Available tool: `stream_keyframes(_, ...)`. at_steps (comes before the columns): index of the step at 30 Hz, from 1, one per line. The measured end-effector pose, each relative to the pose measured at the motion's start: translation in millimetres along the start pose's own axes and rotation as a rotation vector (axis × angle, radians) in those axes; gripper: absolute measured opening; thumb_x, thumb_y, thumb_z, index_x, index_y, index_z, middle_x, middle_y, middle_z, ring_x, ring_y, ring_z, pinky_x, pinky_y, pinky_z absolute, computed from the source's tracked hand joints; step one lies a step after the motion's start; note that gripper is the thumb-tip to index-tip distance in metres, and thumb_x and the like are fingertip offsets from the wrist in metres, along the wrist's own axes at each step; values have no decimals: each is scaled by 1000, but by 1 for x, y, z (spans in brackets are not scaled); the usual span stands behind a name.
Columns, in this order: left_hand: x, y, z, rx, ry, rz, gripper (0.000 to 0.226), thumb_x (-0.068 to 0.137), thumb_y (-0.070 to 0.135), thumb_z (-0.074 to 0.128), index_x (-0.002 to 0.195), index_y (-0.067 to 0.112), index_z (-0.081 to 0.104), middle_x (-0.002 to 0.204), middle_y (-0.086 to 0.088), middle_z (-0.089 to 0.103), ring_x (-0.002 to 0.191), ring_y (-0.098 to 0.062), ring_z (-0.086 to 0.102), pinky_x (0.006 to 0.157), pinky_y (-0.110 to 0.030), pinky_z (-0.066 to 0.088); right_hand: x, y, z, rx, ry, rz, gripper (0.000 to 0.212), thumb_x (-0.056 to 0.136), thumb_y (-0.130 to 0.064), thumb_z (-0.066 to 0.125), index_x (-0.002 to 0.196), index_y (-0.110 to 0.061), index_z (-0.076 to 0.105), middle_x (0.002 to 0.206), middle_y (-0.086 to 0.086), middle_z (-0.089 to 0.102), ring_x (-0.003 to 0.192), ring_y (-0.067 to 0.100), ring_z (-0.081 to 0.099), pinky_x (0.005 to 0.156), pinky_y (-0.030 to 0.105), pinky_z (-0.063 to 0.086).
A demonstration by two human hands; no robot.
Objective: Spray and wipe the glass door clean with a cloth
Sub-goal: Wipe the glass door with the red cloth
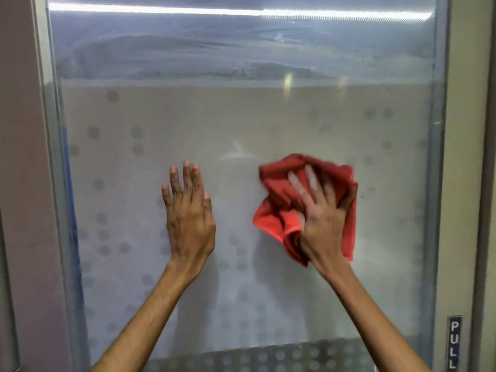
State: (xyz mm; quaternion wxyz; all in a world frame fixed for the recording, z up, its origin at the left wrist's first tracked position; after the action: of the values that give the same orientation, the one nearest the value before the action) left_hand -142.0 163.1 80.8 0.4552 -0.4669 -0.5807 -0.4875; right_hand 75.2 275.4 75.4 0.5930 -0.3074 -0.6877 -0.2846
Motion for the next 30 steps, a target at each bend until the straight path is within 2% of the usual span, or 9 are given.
stream_keyframes(3, 3, 11, 5, -14, -1, 1, 56, 103, 15, 31, 156, 7, 15, 165, -7, 10, 152, -18, -8, 124, -39, -5, 52, -5, -4, 28, 55, 154, 65, 88, -35, 56, 150, -38, 37, 163, 2, 28, 152, 28, 20, 112, 75, 3)
stream_keyframes(7, 3, 25, 13, -32, 5, -11, 56, 102, 16, 31, 156, 6, 17, 165, -9, 12, 153, -22, -3, 125, -42, -1, 55, -33, 1, 44, 47, 55, 61, 89, -40, 50, 149, -40, 40, 163, -1, 28, 153, 25, 15, 113, 74, -1)
stream_keyframes(11, -6, 37, 18, -28, 8, 19, 56, 102, 15, 34, 155, 6, 19, 164, -7, 11, 153, -24, 1, 125, -42, 0, -20, -17, 3, 41, -10, -137, 69, 79, -29, 56, 146, -37, 46, 159, -2, 37, 147, 25, 32, 113, 74, 11)
stream_keyframes(14, -9, 44, 21, -20, -21, 49, 58, 102, 12, 35, 156, 8, 16, 165, -5, 8, 153, -24, -1, 125, -42, -1, -33, 29, 0, 38, -17, -94, 67, 79, -33, 53, 146, -33, 47, 154, 1, 43, 136, 28, 45, 110, 77, 12)
stream_keyframes(19, -5, 60, 29, 29, -44, 65, 60, 102, 14, 33, 157, 10, 10, 165, -7, 1, 153, -25, -3, 125, -47, 2, 60, 61, -16, 65, 77, 209, 59, 92, -36, 53, 150, -33, 41, 162, 5, 30, 150, 32, 22, 112, 76, 5)
stream_keyframes(23, -5, 74, 38, 67, -75, 42, 58, 104, 20, 28, 158, 11, 8, 166, -9, -1, 154, -25, -4, 123, -54, -1, 69, 19, -10, 52, 56, 50, 60, 88, -38, 48, 149, -37, 42, 162, 0, 31, 153, 27, 18, 114, 72, 0)
stream_keyframes(27, -7, 79, 40, 93, -83, 40, 59, 103, 21, 28, 158, 11, 8, 166, -10, 0, 153, -26, -3, 122, -57, -1, -8, 27, -6, 97, -1, -121, 67, 80, -24, 54, 146, -34, 47, 158, -1, 37, 147, 26, 32, 119, 63, 15)
stream_keyframes(29, -7, 79, 40, 97, -91, 49, 59, 103, 21, 28, 158, 10, 7, 166, -10, -1, 153, -26, -3, 121, -57, -2, -32, 54, -8, 129, -29, -113, 67, 79, -26, 52, 145, -33, 48, 153, 2, 45, 135, 28, 42, 114, 64, 28)
stream_keyframes(30, -7, 79, 40, 104, -97, 54, 59, 104, 21, 28, 158, 11, 6, 166, -9, -2, 153, -26, -4, 121, -57, -2, -29, 70, -11, 161, -29, -66, 62, 82, -30, 51, 144, -30, 49, 152, 4, 46, 131, 29, 43, 115, 59, 29)
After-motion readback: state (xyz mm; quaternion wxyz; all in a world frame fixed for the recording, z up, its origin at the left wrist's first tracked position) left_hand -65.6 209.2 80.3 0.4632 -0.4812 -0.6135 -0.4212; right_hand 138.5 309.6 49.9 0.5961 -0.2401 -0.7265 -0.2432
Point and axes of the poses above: each hand's wrist, its own x-axis towards the middle knuckle, its own z-axis out of the palm, y = z × x, the point moved 5 cm from there along x, towards the middle knuckle
